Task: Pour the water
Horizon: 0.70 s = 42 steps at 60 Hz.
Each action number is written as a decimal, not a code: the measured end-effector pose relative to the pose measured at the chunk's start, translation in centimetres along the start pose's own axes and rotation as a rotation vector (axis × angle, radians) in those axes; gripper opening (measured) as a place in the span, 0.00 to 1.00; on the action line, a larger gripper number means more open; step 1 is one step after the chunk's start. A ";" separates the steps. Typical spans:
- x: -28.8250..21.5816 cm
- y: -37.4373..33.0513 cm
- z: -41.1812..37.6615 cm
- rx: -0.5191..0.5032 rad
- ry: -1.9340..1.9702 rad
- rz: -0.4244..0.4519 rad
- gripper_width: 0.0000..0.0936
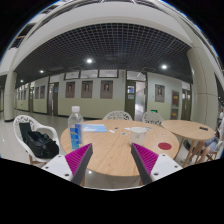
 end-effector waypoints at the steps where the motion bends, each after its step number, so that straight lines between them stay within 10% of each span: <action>1: 0.0 0.0 0.0 -0.002 0.002 0.000 0.89; 42: -1.8 5.8 -10.7 -0.171 0.032 -0.006 0.89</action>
Point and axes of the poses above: the point between the fingertips, and its own axes, seen from behind it with the camera up: z to the right, x down, y forward, the way the camera looks, the point moved 4 cm from there along -y, backward, against the way the camera looks, and after that the axes turned 9 degrees about -z, right-handed, at the moved point
